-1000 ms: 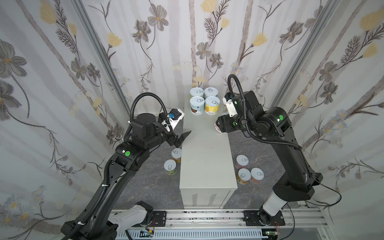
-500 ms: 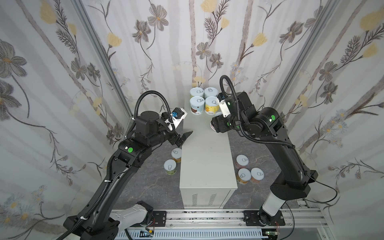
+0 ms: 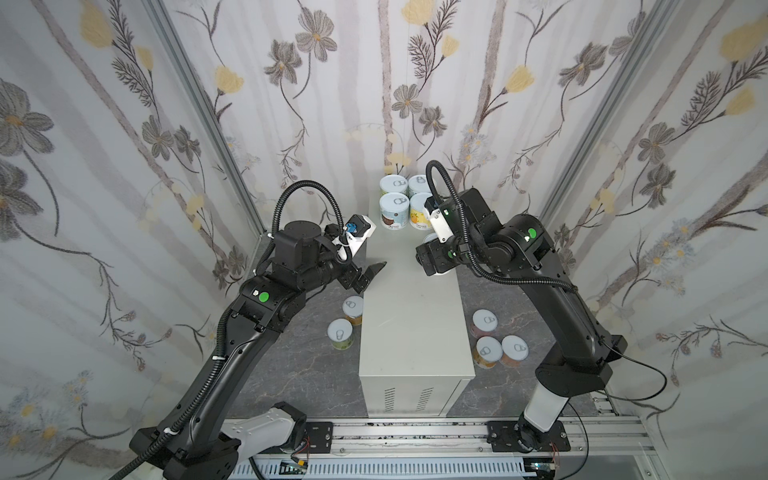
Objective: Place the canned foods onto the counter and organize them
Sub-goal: 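Lift the pink can and carry it over the counter with the right gripper, then set the pink can down beside the yellow can with the right gripper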
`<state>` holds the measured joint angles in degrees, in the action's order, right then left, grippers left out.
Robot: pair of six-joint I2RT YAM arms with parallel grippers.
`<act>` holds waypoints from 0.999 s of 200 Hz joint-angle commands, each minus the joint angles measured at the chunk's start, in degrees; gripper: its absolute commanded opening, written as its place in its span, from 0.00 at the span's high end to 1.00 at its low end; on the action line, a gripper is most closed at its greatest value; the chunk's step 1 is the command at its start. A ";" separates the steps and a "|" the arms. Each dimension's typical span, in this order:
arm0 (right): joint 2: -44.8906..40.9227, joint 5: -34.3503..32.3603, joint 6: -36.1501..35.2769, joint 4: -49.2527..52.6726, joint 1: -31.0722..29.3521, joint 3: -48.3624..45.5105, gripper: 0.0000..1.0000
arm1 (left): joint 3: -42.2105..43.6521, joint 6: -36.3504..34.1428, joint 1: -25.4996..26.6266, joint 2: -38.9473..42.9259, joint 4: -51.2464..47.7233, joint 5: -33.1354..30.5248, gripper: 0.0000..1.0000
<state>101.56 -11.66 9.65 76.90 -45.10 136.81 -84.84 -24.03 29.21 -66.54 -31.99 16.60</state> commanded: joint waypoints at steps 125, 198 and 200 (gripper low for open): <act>-34.69 1.51 -7.73 -41.55 0.17 -51.50 0.01 | -0.67 -1.19 0.06 -0.96 -0.52 -1.13 0.00; -40.97 5.90 -6.46 -57.10 0.72 -61.94 0.05 | -3.32 -0.60 0.06 -1.92 -1.28 0.70 0.00; -40.97 5.94 -6.52 -57.36 0.78 -62.06 0.05 | -3.49 -0.58 0.03 -1.99 -1.40 0.82 0.00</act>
<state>61.45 -7.38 3.40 28.62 -44.34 76.14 -86.74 -24.27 29.26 -68.40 -33.19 15.77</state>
